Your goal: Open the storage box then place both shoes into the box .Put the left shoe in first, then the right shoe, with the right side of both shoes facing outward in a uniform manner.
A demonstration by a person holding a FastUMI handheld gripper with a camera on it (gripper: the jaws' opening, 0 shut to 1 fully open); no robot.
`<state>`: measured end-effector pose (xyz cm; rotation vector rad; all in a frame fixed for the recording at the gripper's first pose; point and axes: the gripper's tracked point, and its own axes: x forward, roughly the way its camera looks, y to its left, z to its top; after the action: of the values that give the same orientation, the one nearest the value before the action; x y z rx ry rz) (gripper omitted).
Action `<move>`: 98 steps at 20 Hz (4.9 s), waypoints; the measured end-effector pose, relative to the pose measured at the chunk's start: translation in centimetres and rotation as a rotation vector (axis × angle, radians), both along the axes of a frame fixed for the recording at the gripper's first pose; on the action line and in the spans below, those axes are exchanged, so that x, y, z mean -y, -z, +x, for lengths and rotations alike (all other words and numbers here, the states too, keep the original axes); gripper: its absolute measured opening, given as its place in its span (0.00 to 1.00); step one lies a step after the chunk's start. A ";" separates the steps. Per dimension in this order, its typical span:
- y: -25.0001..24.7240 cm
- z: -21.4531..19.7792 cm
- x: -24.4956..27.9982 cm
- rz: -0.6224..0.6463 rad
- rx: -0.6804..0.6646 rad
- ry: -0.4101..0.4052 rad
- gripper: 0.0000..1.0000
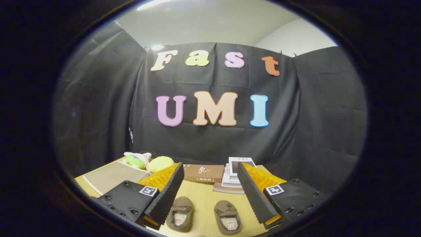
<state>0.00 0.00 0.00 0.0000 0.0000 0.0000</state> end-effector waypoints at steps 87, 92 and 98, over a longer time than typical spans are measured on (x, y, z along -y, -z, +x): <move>3.0 -5.3 -29.6 1.275 -0.154 -0.371 0.06; -0.4 -5.8 -36.0 1.180 -0.181 -0.461 0.06; -0.8 -6.2 -44.7 1.182 -0.254 -0.548 0.07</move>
<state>-6.17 44.66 0.82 1.1815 0.2539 0.5480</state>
